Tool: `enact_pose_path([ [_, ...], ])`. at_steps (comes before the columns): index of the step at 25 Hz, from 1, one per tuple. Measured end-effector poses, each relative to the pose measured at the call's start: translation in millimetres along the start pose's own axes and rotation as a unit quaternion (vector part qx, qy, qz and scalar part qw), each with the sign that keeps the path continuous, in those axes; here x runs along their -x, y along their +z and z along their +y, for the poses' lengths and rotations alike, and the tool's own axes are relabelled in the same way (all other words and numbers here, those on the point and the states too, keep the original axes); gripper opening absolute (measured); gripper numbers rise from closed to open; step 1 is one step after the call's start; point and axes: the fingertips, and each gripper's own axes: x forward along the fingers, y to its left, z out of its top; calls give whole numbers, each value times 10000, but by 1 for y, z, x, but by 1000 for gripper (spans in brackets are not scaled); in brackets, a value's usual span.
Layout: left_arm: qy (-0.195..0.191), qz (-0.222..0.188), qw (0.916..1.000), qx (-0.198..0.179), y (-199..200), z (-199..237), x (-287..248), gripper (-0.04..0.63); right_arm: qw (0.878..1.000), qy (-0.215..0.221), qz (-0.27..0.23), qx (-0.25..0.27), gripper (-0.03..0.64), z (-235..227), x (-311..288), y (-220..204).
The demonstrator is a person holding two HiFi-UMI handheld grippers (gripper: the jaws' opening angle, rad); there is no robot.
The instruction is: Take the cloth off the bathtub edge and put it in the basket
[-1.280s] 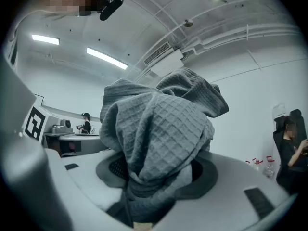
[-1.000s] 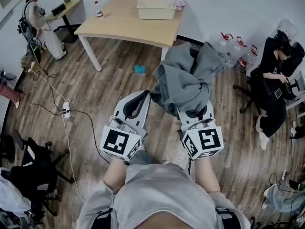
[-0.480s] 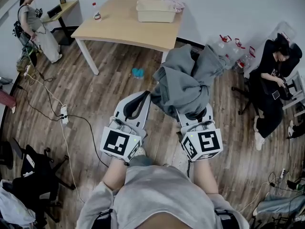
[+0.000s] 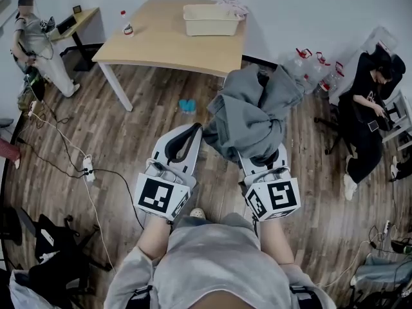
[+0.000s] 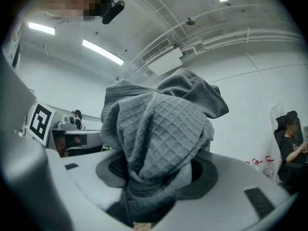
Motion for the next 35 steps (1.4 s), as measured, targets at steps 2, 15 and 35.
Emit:
enact_pose_path([
  [2,-29,-2,10000,23,-3,8,-1,-3,10000,-35,40,2,244,5,-6,-3],
  [15,146,46,9998,102,-24,48,-58,-3,9999,-43,28,-140,249,-39,-66,-13],
  [35,639,-38,9979,33,-40,91,-243,-3,9986,473,-98,-204,249,-191,-197,-9],
])
